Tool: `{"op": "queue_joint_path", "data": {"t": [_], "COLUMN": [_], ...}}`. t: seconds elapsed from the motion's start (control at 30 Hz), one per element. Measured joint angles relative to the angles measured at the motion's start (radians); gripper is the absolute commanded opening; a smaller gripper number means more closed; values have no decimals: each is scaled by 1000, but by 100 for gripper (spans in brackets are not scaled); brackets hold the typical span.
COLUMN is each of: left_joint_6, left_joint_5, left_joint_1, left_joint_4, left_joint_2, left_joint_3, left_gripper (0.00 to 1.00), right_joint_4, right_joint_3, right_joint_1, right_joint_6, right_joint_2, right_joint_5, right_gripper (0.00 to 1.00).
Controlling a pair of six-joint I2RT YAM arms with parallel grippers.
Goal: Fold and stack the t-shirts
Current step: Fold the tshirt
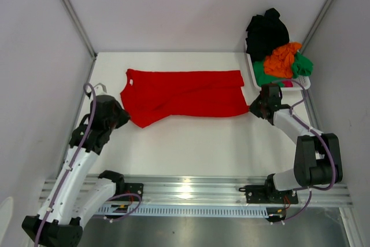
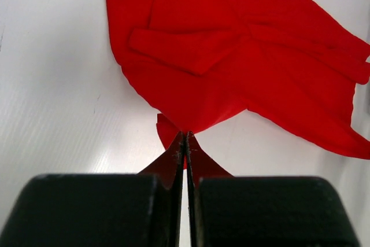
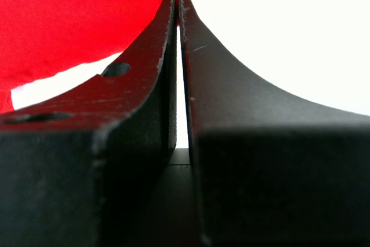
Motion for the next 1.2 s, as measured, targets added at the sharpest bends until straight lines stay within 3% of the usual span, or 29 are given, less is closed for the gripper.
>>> {"op": "queue_joint_path", "data": {"t": [0.6,1.2], "left_joint_6": [153,336], "left_joint_5": [11,28], "left_joint_1": [2,3], "left_joint_4": [110,302], "left_joint_2": [97,527], "left_joint_3": [99,390], "left_gripper": [1,1], "right_joint_4": [27,47], "right_joint_3": [80,428], "right_joint_1": [2,13], "right_joint_6": [-26,-128], "right_joint_2": [37,394], "right_joint_5": [-15,-51], "right_gripper": [0,0]}}
